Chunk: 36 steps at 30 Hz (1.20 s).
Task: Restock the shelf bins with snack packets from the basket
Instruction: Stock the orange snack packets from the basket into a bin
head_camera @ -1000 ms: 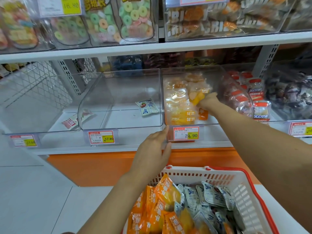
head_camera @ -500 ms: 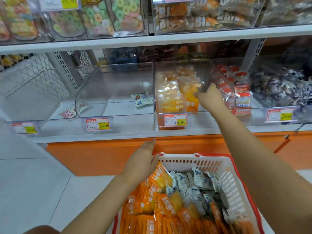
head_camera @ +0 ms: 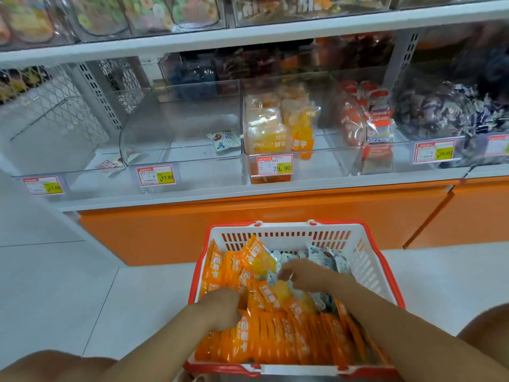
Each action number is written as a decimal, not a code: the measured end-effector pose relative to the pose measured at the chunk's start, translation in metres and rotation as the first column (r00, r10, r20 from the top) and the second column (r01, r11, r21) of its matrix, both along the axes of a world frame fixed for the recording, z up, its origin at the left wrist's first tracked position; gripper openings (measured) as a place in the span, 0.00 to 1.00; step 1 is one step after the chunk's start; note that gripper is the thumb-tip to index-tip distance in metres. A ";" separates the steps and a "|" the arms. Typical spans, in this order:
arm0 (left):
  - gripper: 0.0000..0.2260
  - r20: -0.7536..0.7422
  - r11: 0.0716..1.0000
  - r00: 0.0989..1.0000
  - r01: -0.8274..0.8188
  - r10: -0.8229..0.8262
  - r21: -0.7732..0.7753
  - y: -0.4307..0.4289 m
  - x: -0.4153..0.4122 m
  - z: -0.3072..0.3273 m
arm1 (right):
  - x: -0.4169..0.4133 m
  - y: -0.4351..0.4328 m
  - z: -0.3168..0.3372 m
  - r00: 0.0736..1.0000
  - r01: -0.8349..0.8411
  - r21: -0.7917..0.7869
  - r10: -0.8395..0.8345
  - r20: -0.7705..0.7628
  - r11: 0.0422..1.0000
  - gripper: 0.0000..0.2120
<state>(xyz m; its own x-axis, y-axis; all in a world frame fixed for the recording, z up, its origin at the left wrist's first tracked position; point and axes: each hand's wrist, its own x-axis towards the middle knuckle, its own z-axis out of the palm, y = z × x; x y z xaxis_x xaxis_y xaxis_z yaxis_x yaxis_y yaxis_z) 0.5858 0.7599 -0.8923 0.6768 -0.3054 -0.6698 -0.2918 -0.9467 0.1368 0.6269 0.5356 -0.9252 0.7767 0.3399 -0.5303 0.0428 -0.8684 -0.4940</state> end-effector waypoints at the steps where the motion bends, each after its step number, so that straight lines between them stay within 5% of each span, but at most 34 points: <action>1: 0.15 -0.014 0.999 1.000 0.002 -0.002 0.033 0.000 -0.001 -0.001 | -0.011 -0.003 -0.020 0.998 -0.016 -0.003 0.015 -0.062 1.000 0.21; 11: 0.14 -0.028 0.999 0.999 -0.029 0.028 -0.030 -0.010 0.018 0.011 | -0.007 -0.047 -0.042 0.994 -0.100 -0.155 0.092 -0.057 0.983 0.15; 16: 0.13 0.259 0.952 0.958 -0.038 0.121 -0.304 -0.014 0.046 0.038 | 0.019 -0.051 0.018 0.994 0.082 0.190 -0.096 0.061 0.978 0.06; 21: 0.12 0.594 0.819 0.737 0.097 0.322 -0.565 -0.019 0.070 0.100 | 0.035 -0.048 0.118 0.957 0.225 0.665 -0.289 -0.015 0.712 0.18; 25: 0.15 0.646 0.729 0.567 0.112 0.512 -0.676 -0.019 0.084 0.136 | 0.050 -0.051 0.171 0.870 0.300 0.836 -0.491 -0.043 0.459 0.17; 29: 0.20 0.670 0.768 0.541 0.066 0.509 -0.637 -0.026 0.103 0.146 | 0.084 -0.060 0.198 0.666 0.359 0.874 -0.746 0.004 0.326 0.12; 36: 0.21 0.653 0.789 0.601 0.058 0.462 -0.611 -0.037 0.113 0.136 | 0.131 -0.070 0.233 0.563 0.477 0.757 -0.816 0.127 0.447 0.15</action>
